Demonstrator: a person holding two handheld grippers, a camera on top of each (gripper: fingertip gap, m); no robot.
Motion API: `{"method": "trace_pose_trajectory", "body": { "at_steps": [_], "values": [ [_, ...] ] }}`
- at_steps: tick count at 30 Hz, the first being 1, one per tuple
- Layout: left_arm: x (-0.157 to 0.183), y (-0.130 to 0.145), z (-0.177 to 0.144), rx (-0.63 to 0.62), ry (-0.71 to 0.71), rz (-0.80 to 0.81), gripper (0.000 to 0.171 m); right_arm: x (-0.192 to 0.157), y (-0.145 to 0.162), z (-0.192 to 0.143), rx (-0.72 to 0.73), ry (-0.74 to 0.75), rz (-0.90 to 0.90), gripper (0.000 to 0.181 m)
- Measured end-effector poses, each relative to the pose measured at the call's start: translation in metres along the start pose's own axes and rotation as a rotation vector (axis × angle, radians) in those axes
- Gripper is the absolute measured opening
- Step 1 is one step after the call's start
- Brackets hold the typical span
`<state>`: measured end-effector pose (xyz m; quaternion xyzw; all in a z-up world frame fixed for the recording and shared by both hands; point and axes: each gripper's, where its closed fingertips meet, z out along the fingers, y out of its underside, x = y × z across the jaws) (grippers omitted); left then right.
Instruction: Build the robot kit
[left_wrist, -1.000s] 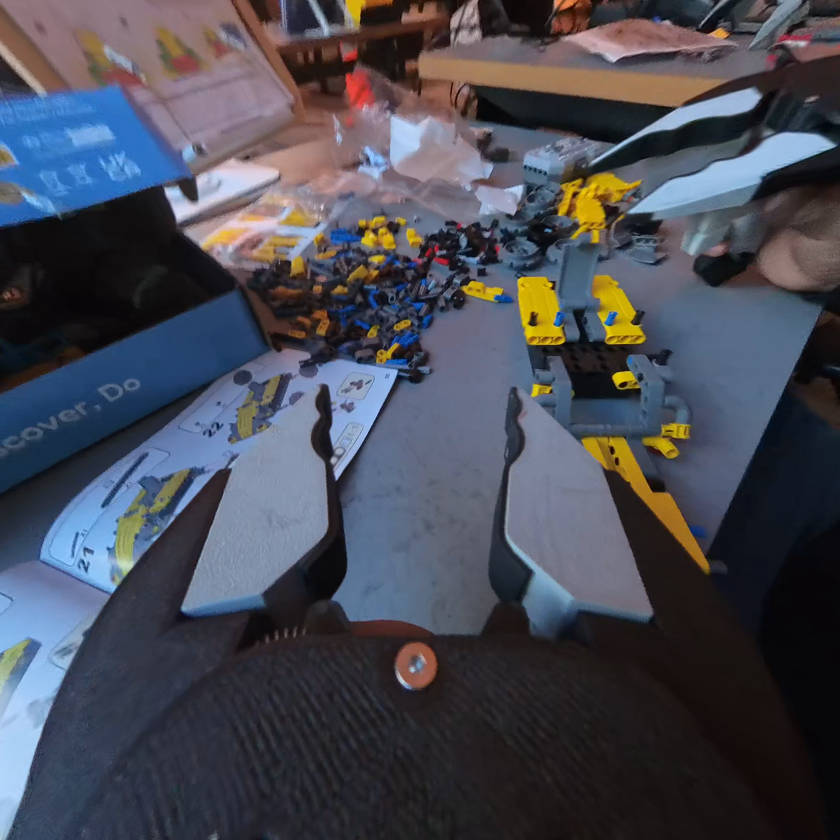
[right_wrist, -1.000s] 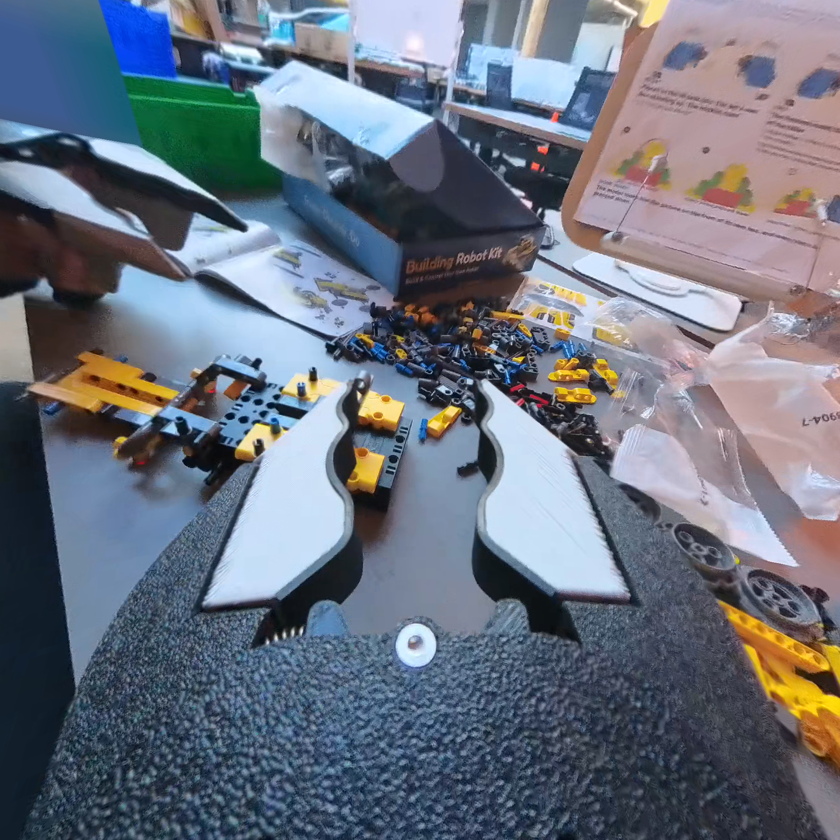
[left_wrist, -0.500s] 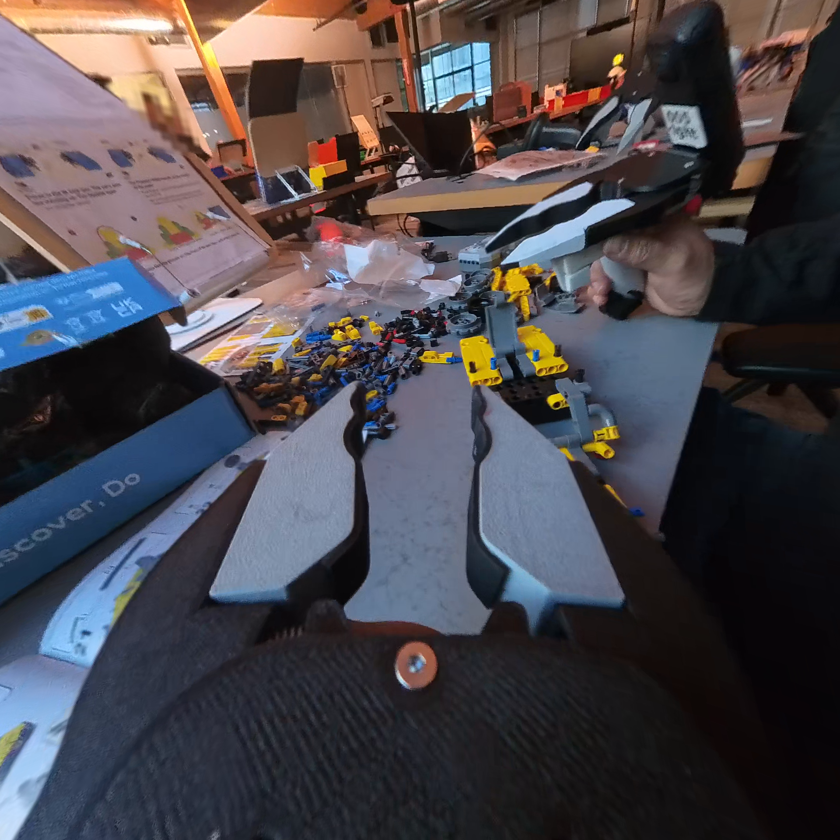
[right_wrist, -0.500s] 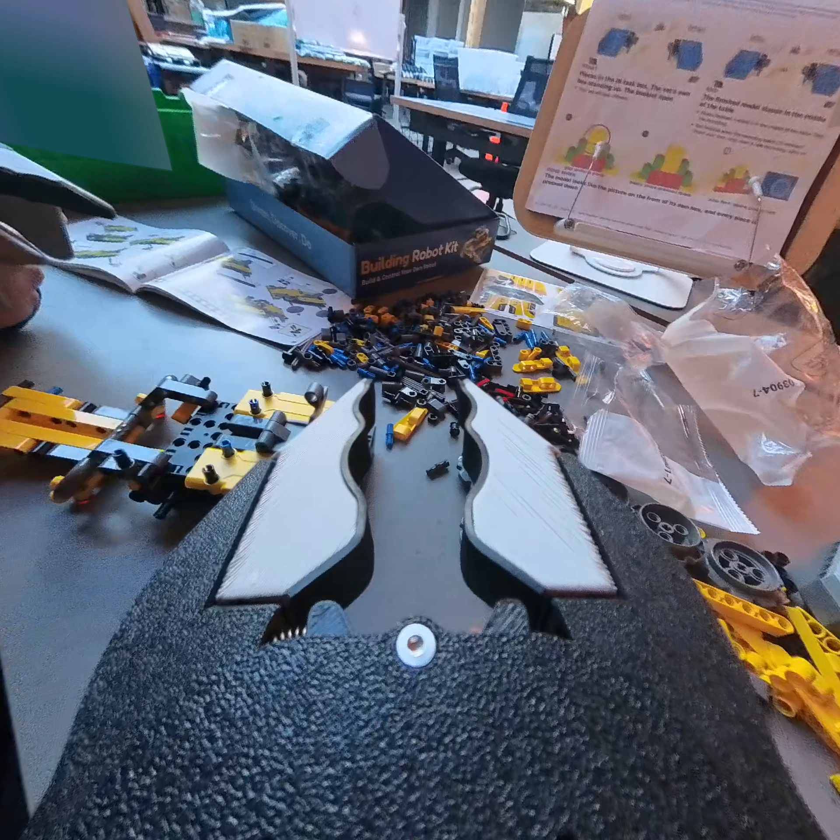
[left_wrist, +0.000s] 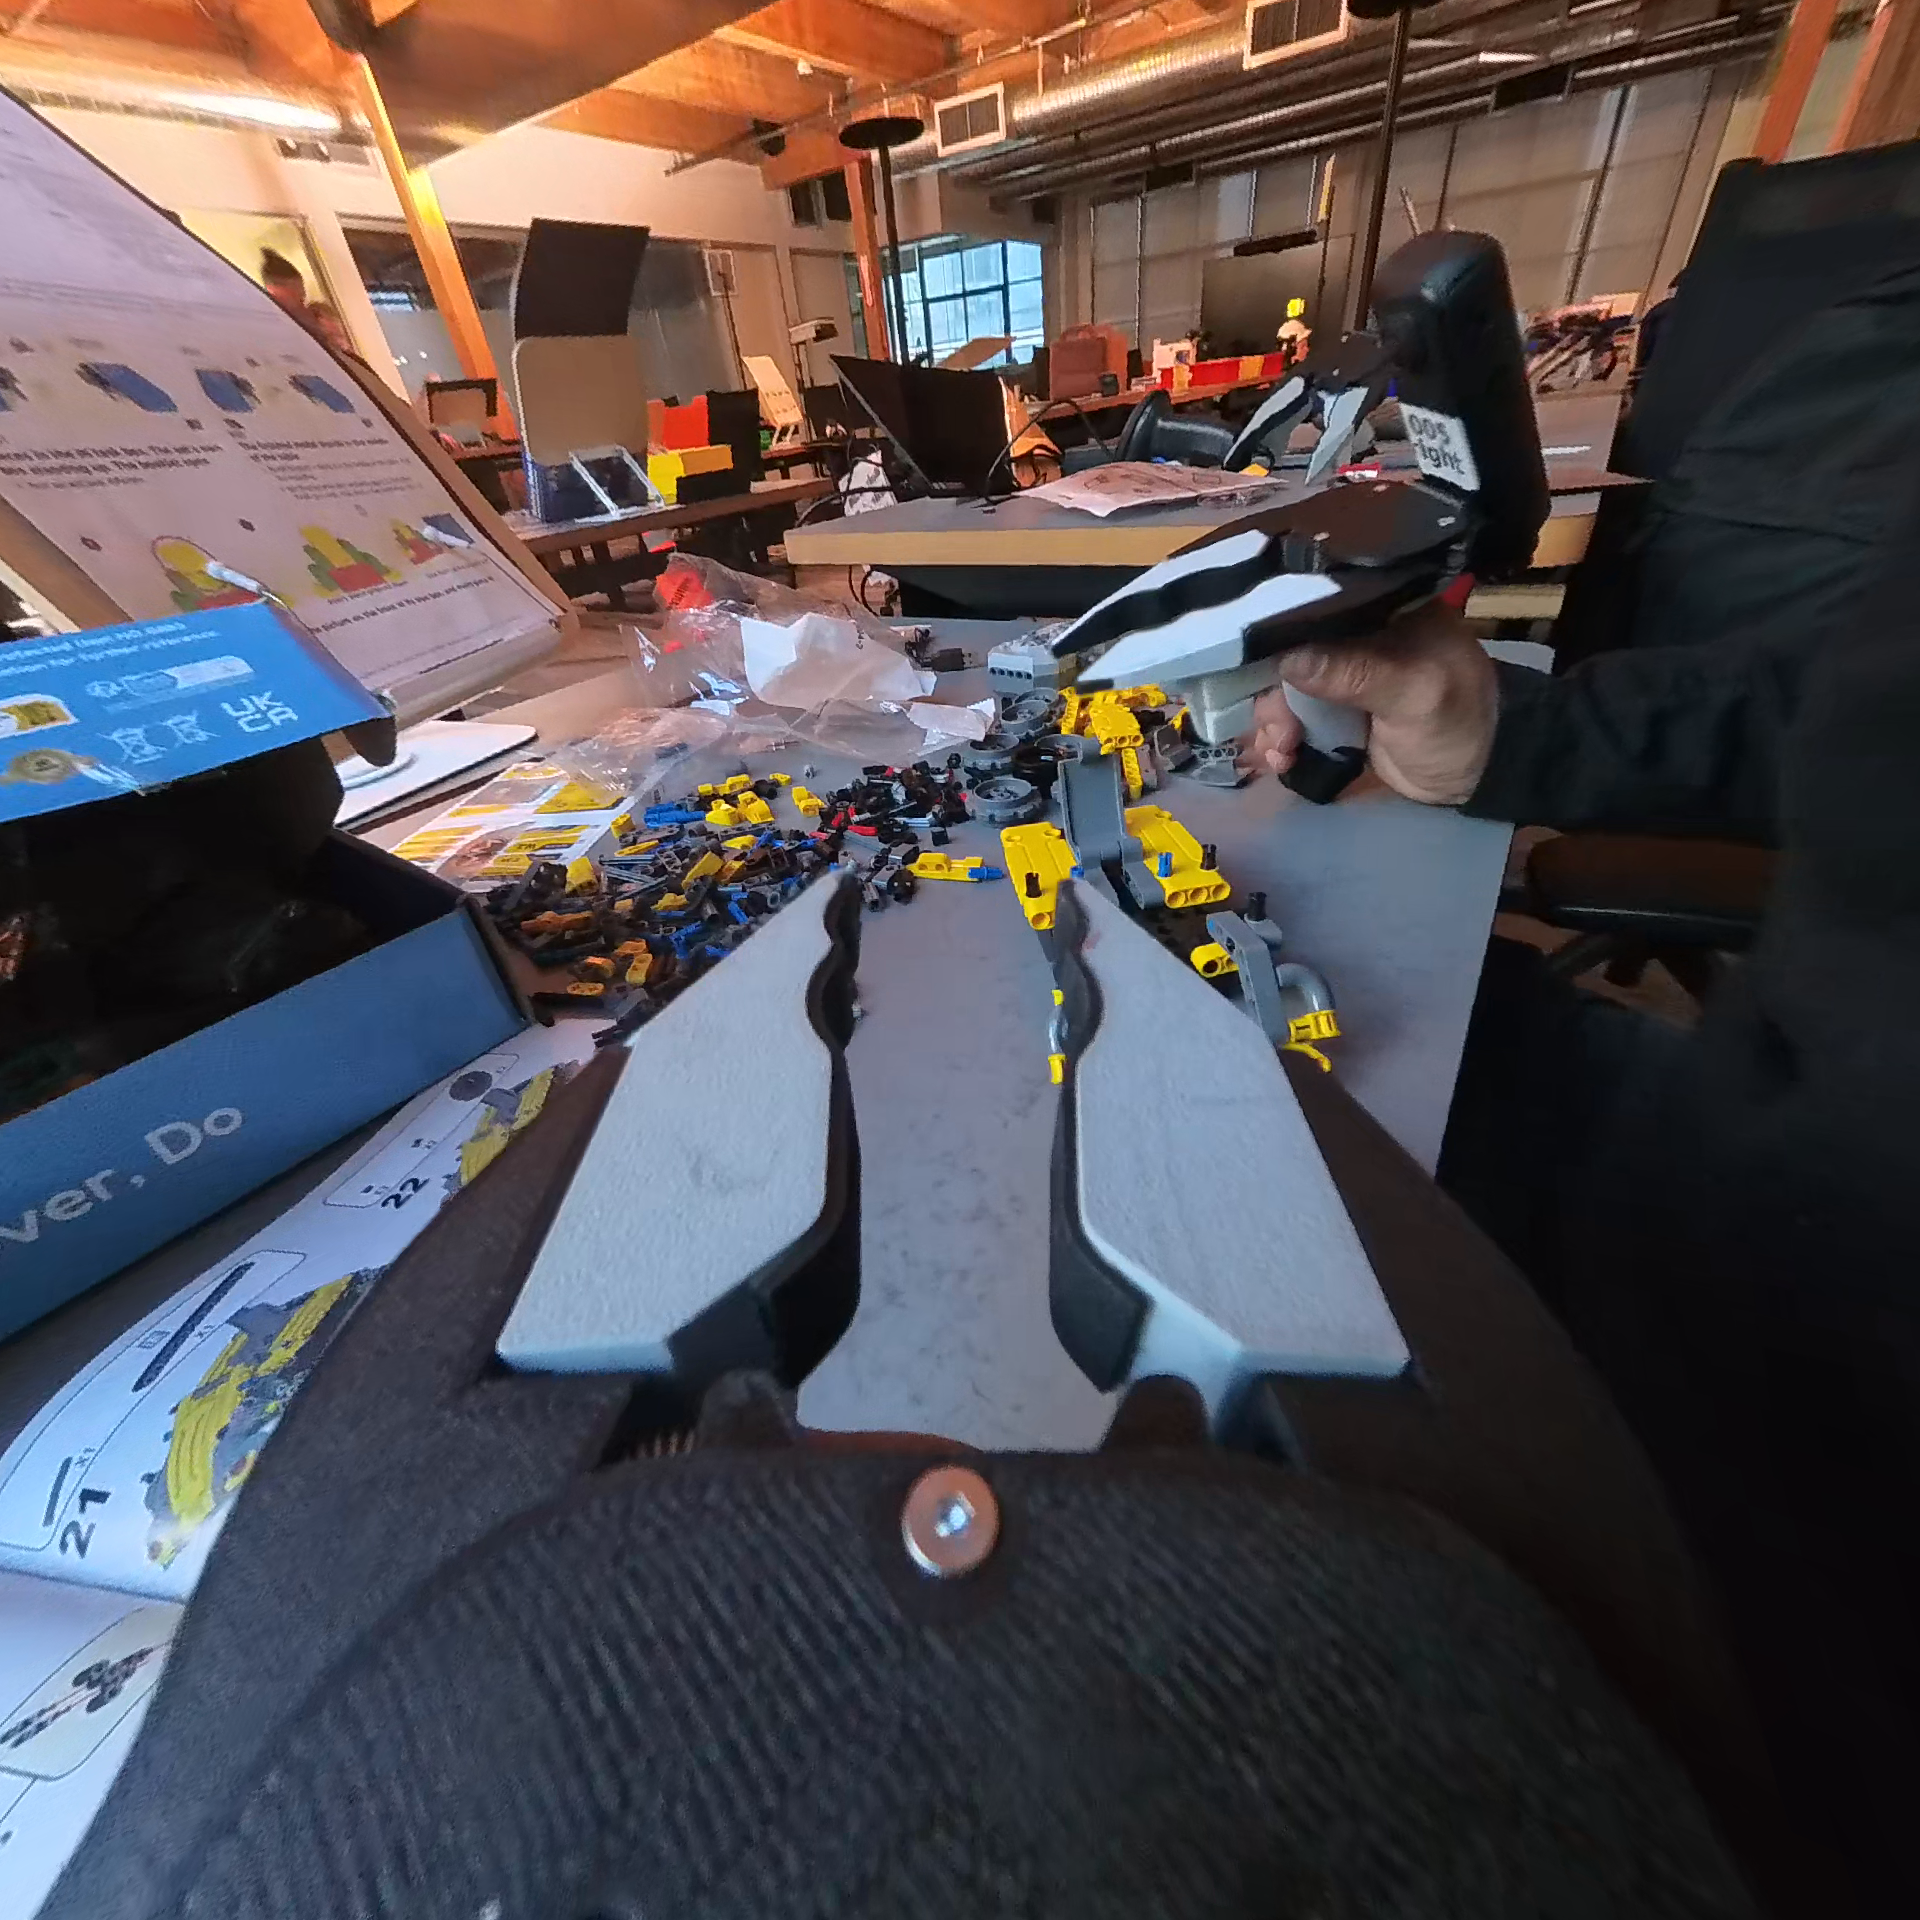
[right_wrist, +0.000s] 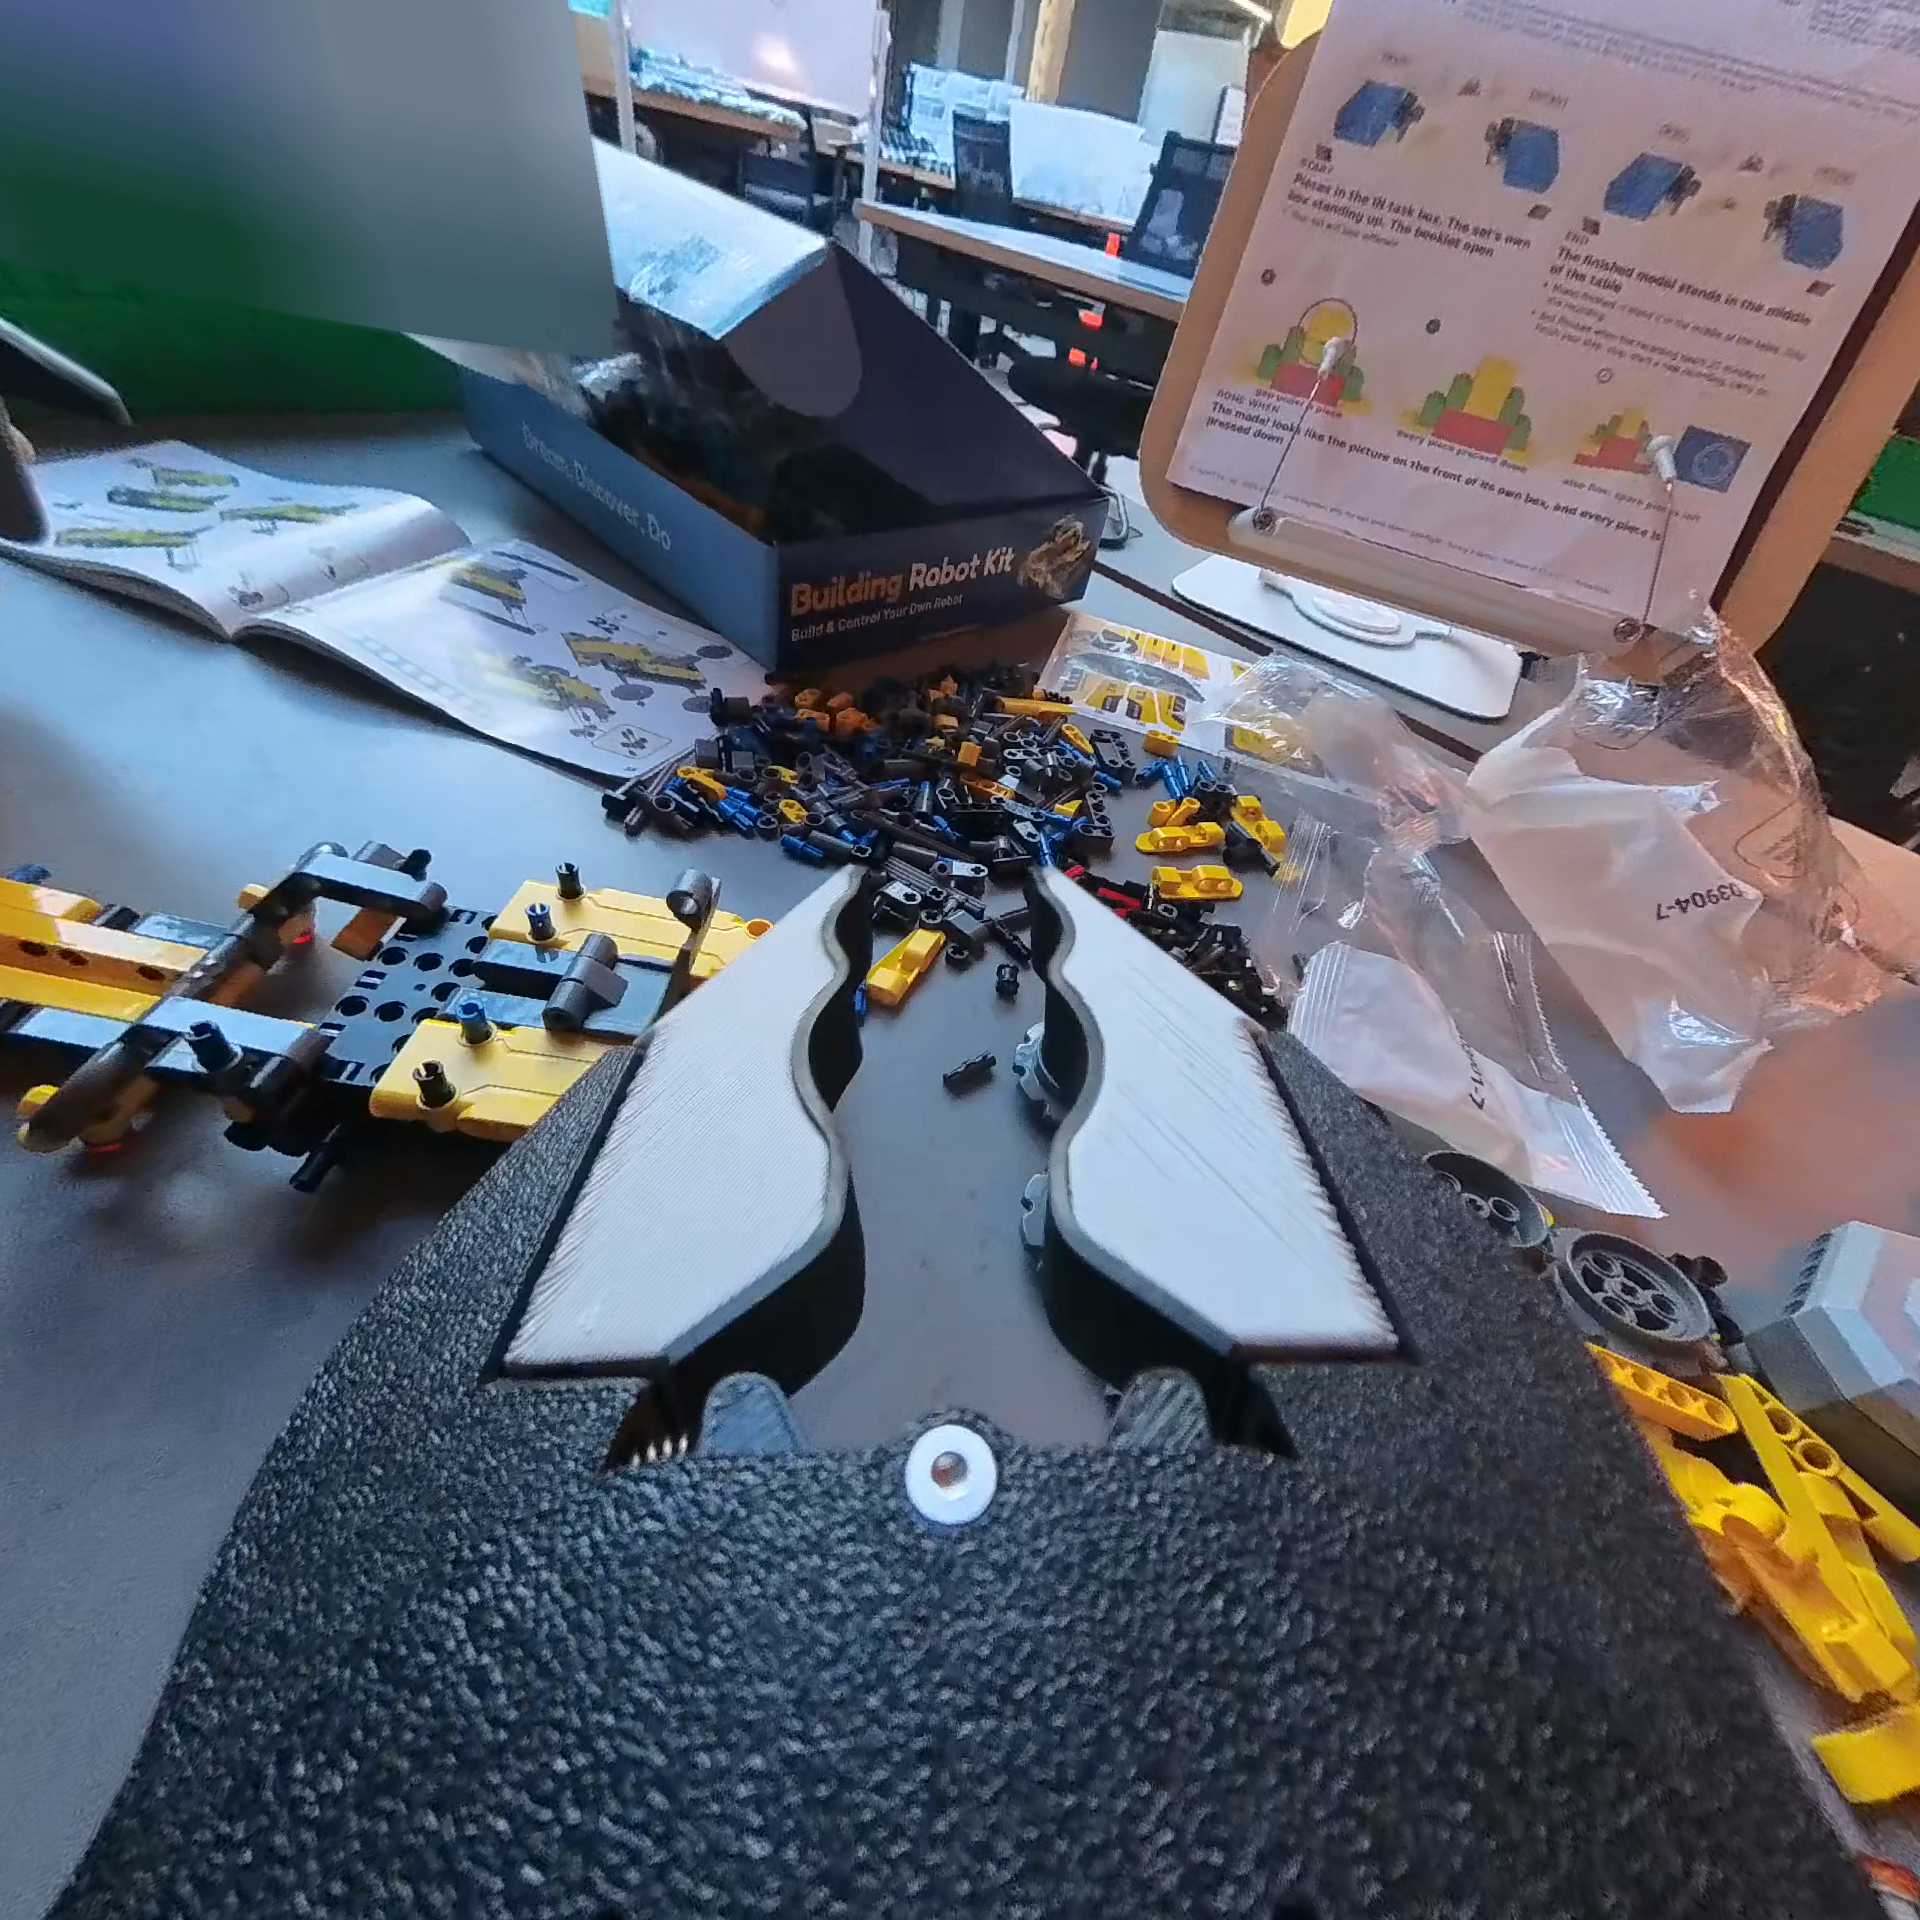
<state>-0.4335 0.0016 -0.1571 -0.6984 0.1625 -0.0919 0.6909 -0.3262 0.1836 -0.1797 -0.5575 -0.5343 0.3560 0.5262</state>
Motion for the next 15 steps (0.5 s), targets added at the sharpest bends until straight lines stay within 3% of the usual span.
{"method": "trace_pose_trajectory", "body": {
  "at_steps": [15],
  "values": [
    [0.013, 0.001, 0.008, -0.007, 0.064, 0.022, 0.033, -0.004, -0.007, -0.004, 0.05, -0.056, 0.035, 0.022]
  ]
}}
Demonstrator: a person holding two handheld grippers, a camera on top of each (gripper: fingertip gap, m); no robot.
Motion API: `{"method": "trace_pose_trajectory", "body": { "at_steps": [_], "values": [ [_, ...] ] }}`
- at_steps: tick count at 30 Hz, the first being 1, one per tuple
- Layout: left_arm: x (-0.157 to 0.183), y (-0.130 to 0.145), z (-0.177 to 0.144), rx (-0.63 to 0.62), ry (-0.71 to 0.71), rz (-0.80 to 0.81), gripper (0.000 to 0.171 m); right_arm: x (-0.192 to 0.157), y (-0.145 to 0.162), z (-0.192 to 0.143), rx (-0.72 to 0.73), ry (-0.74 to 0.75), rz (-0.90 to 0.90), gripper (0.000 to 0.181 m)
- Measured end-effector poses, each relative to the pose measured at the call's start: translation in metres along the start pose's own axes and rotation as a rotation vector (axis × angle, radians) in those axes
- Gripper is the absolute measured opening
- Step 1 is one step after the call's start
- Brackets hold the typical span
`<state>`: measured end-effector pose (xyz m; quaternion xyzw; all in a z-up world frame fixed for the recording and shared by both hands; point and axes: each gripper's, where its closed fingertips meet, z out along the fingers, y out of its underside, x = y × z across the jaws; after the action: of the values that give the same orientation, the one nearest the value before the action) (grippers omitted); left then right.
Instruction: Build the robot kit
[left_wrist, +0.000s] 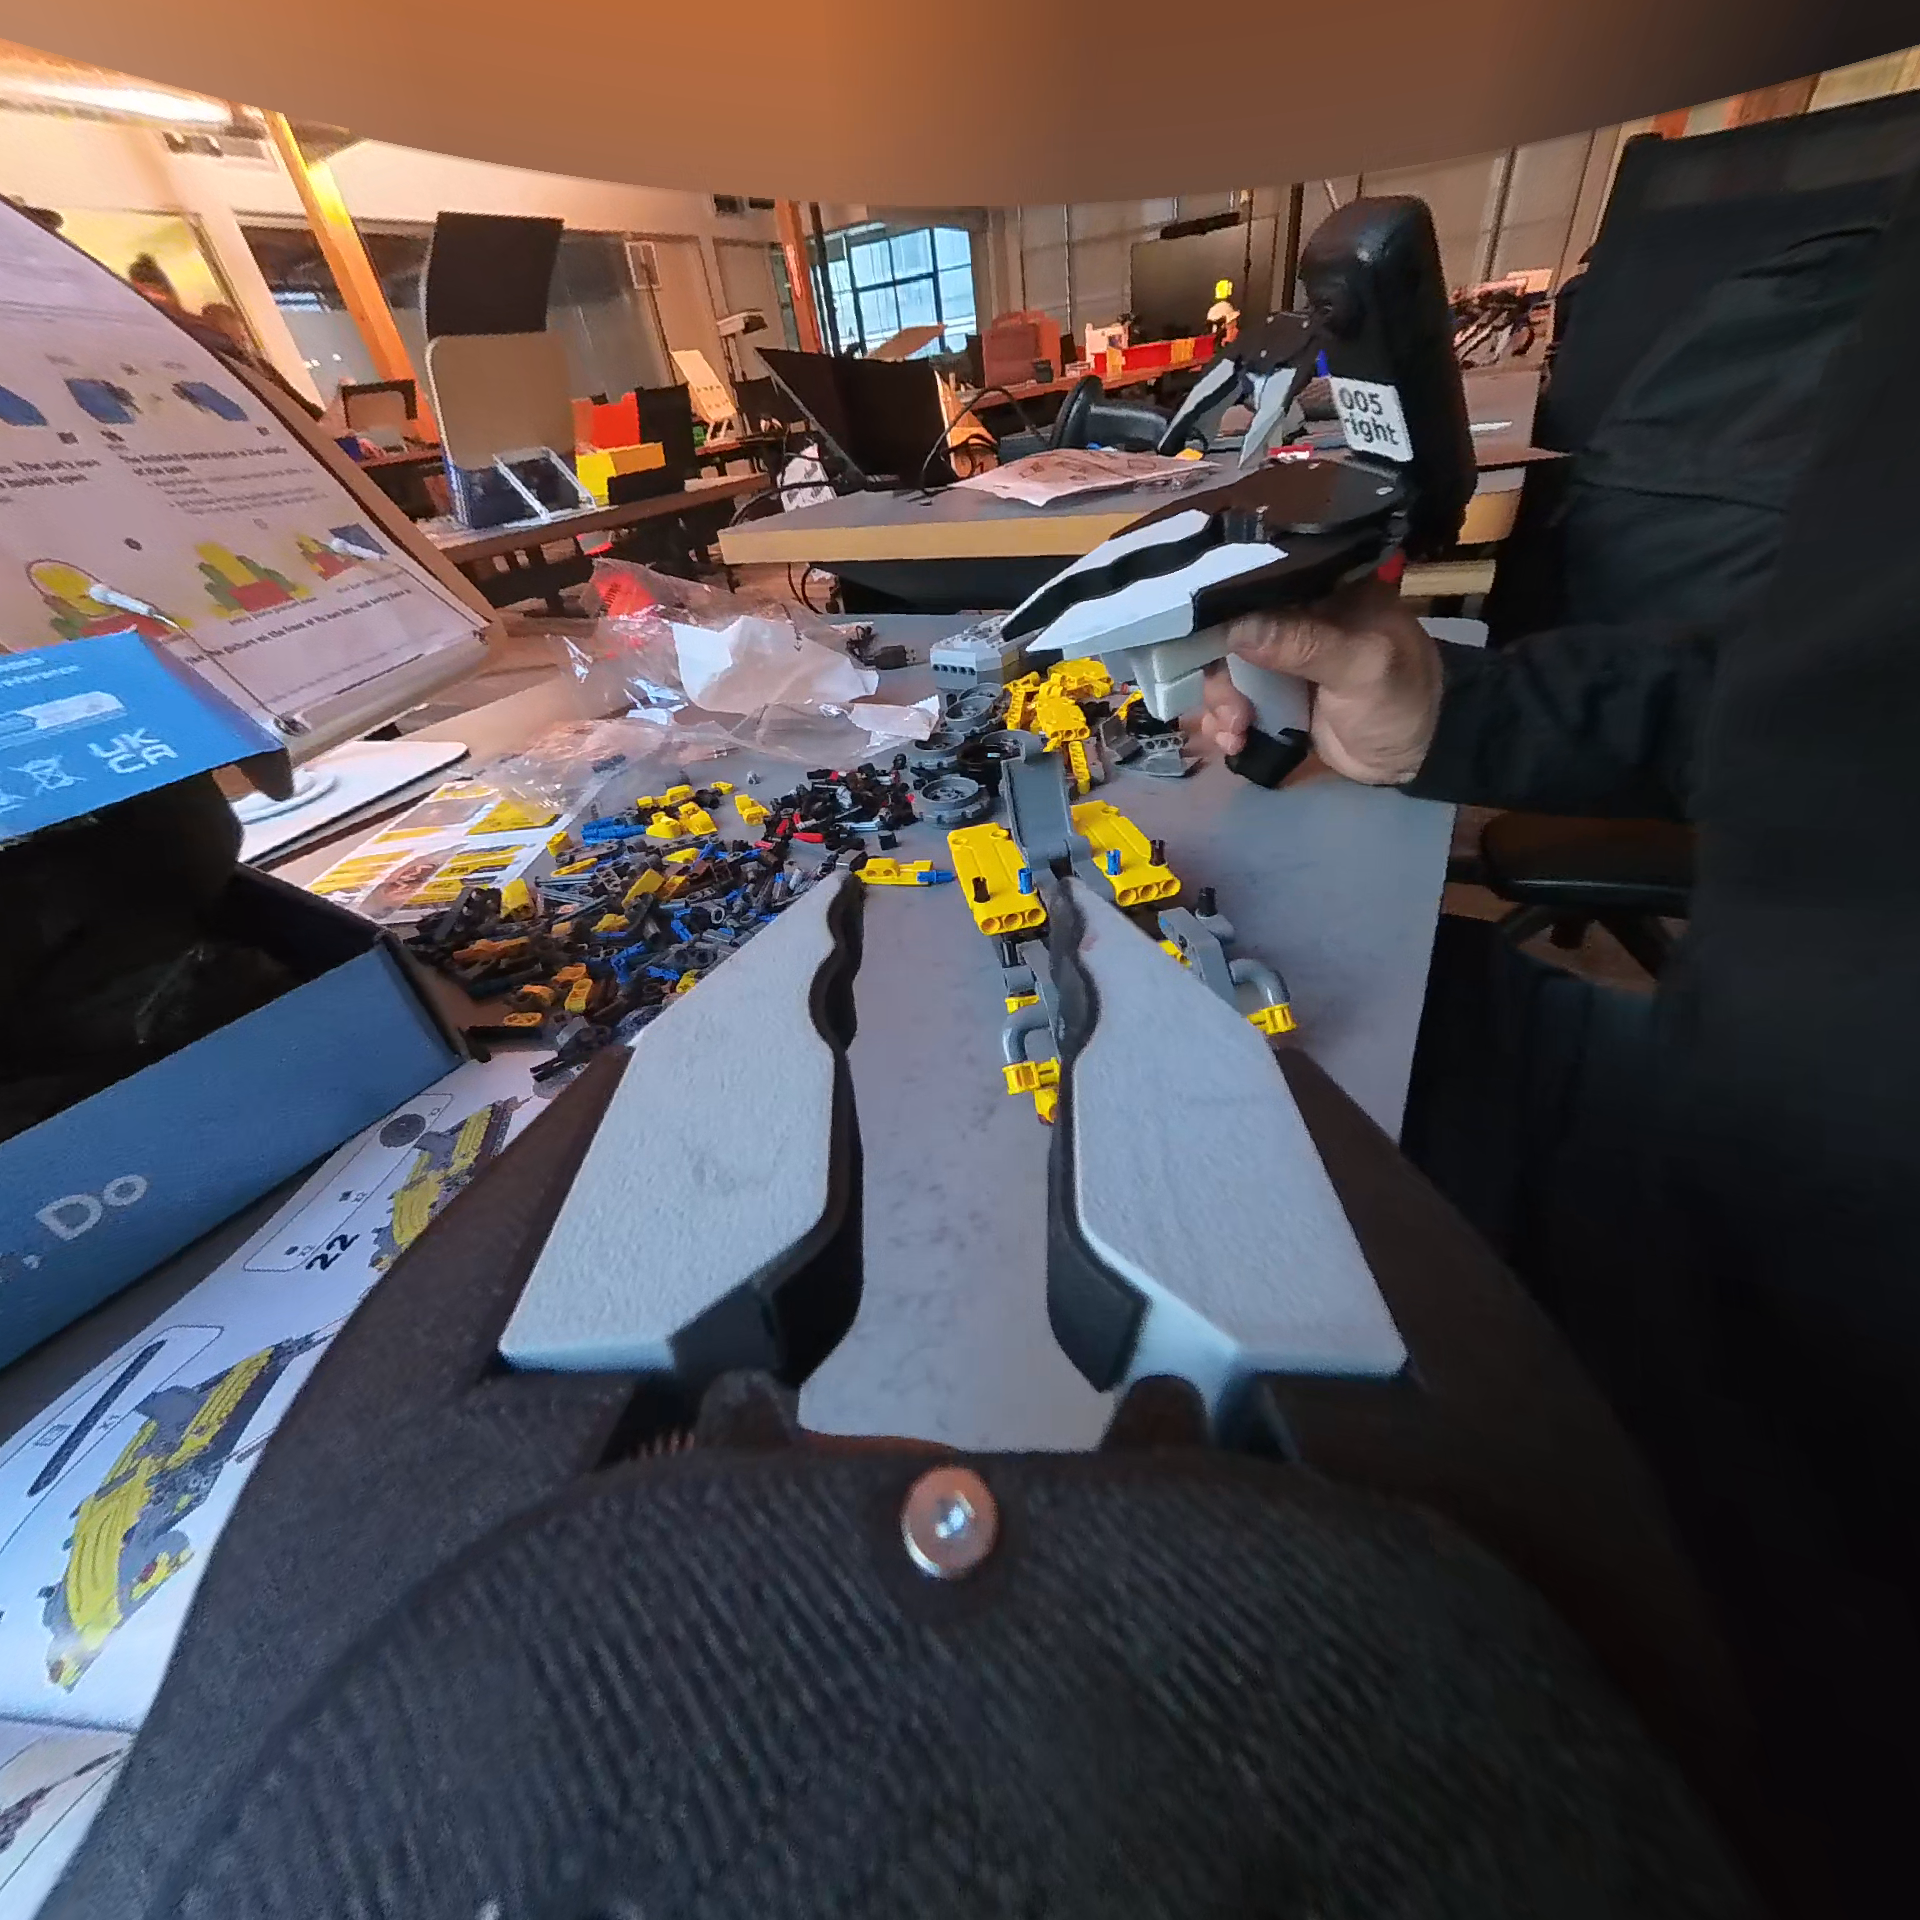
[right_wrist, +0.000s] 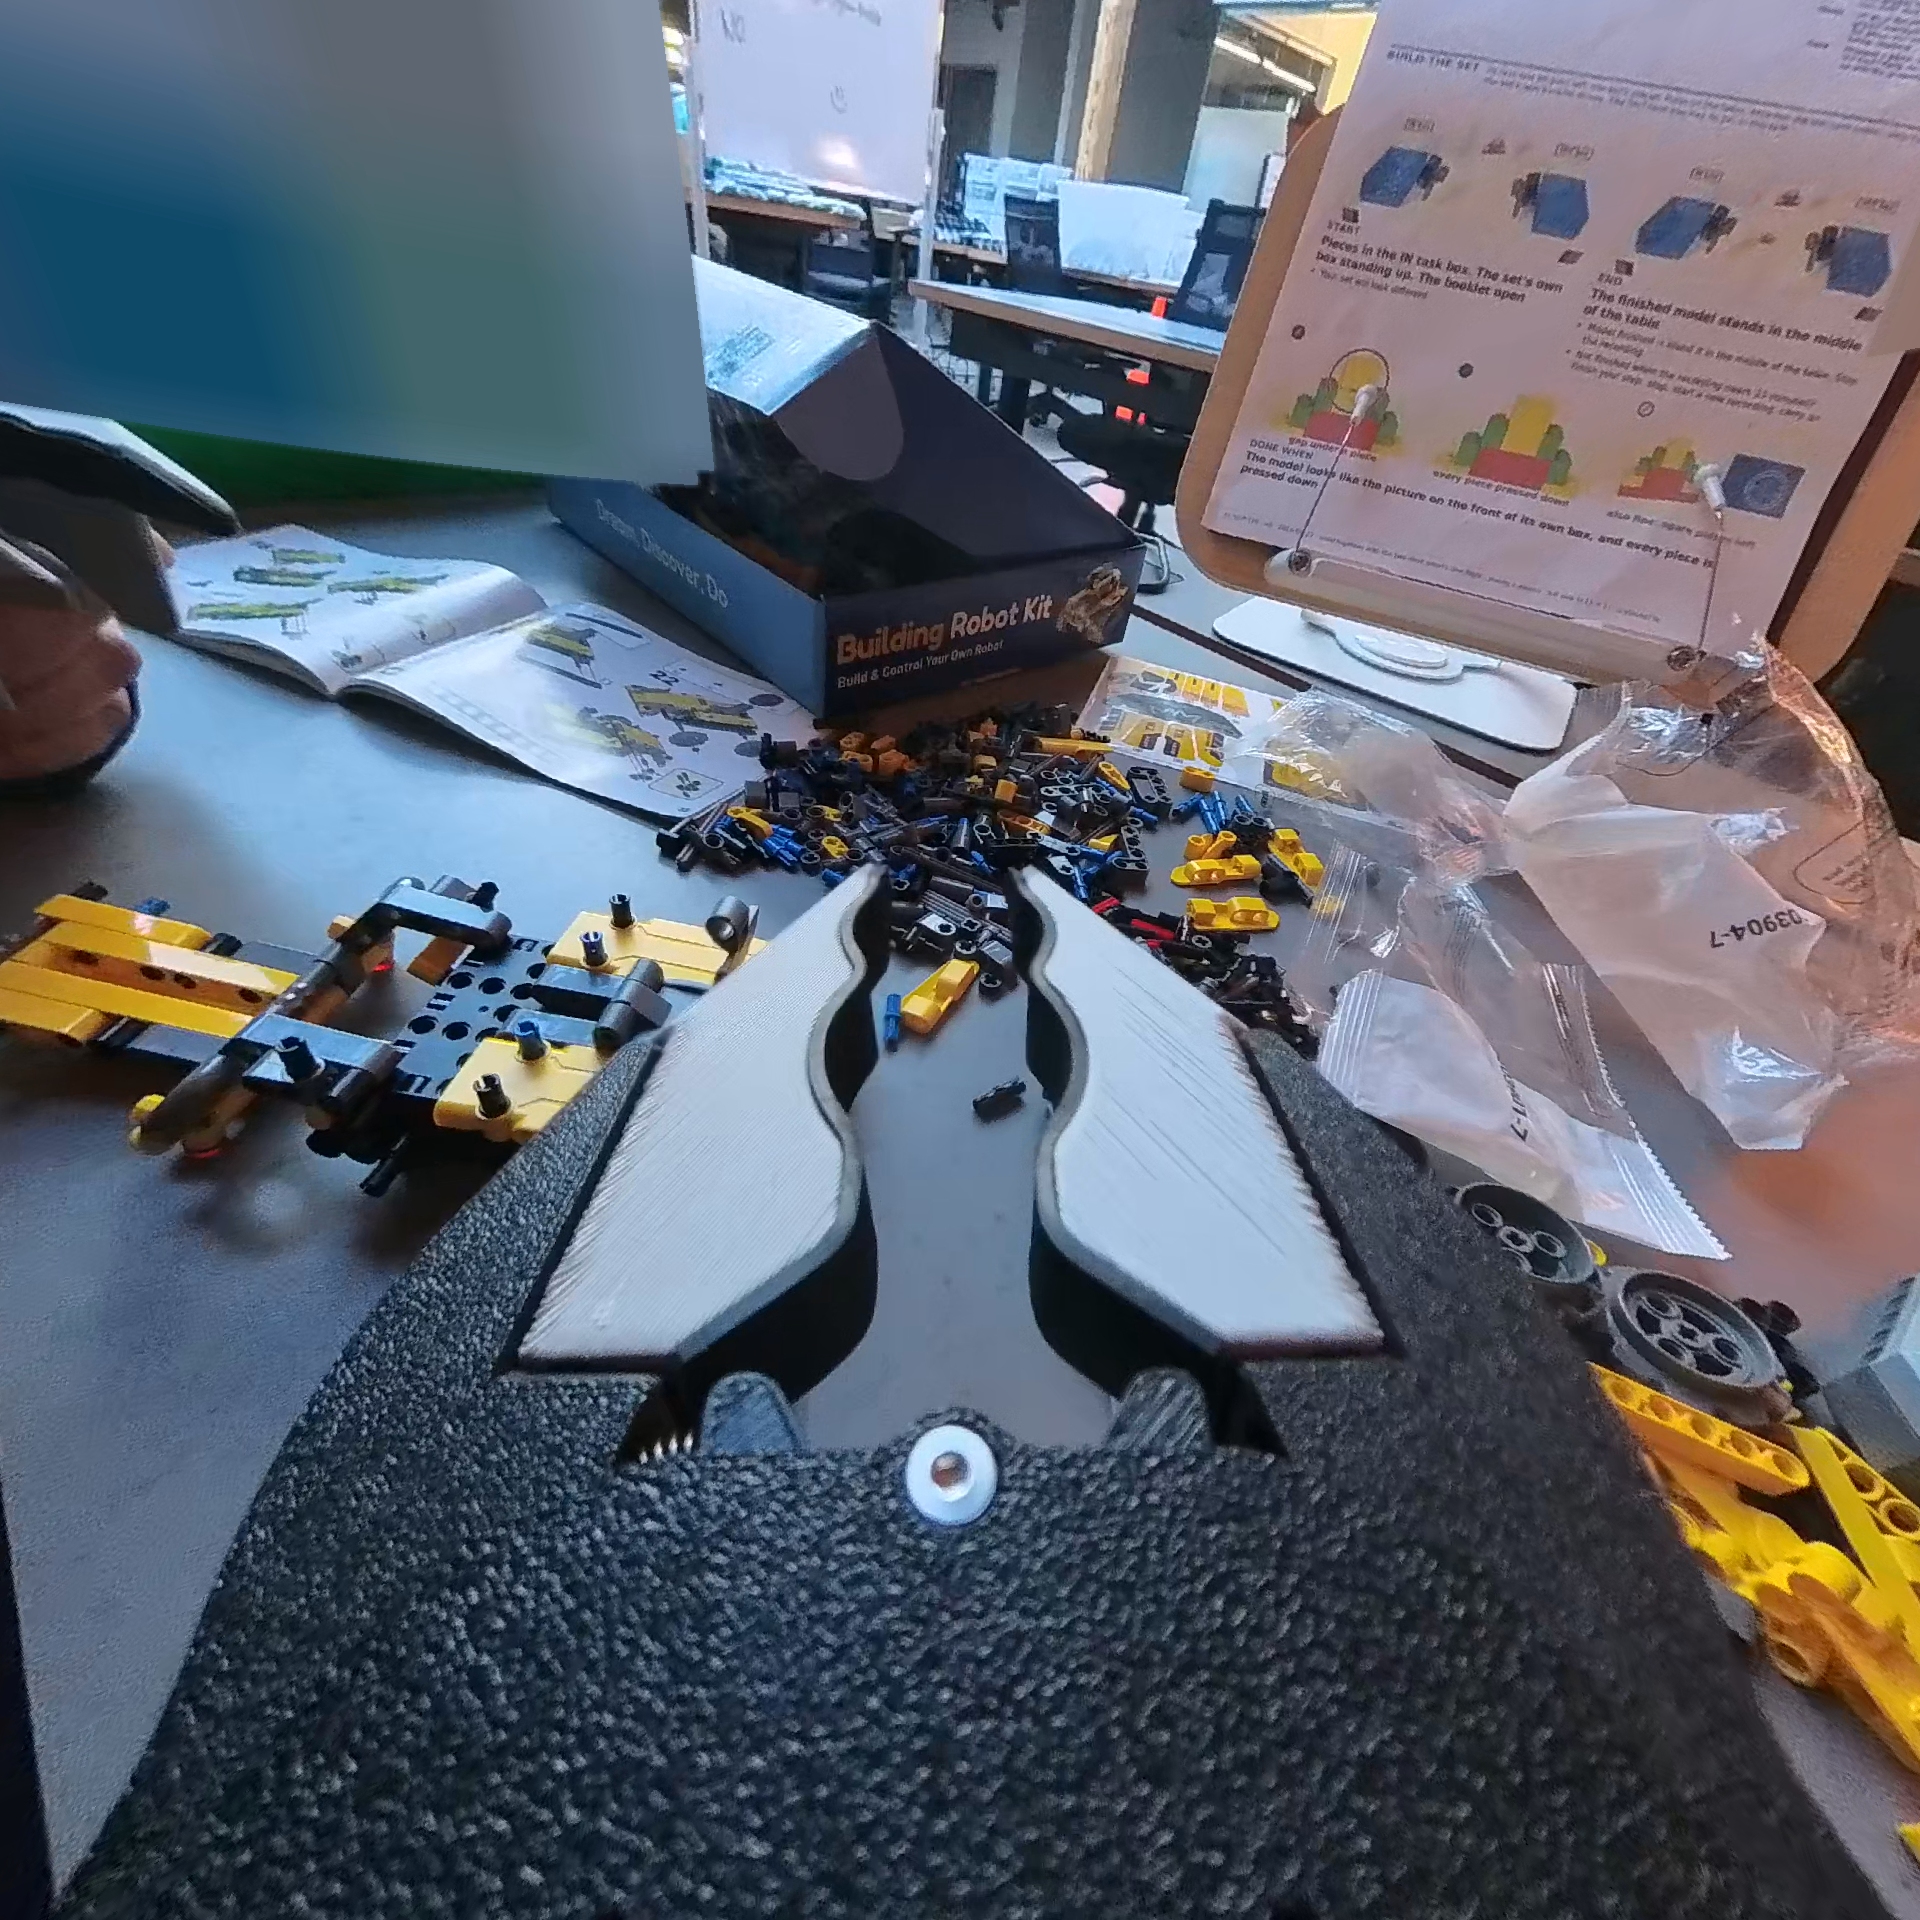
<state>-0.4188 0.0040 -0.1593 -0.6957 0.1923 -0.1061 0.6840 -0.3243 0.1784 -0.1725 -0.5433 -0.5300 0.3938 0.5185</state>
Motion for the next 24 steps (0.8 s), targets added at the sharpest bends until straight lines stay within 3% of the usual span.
{"method": "trace_pose_trajectory", "body": {
  "at_steps": [7, 24],
  "values": [
    [-0.007, -0.005, -0.002, 0.045, -0.015, -0.018, 0.034, 0.01, 0.0, -0.001, 0.001, 0.052, 0.002, 0.022],
    [-0.01, -0.002, 0.007, 0.022, 0.011, 0.007, 0.033, 0.02, -0.001, -0.005, 0.004, 0.12, -0.025, 0.017]
  ]
}}
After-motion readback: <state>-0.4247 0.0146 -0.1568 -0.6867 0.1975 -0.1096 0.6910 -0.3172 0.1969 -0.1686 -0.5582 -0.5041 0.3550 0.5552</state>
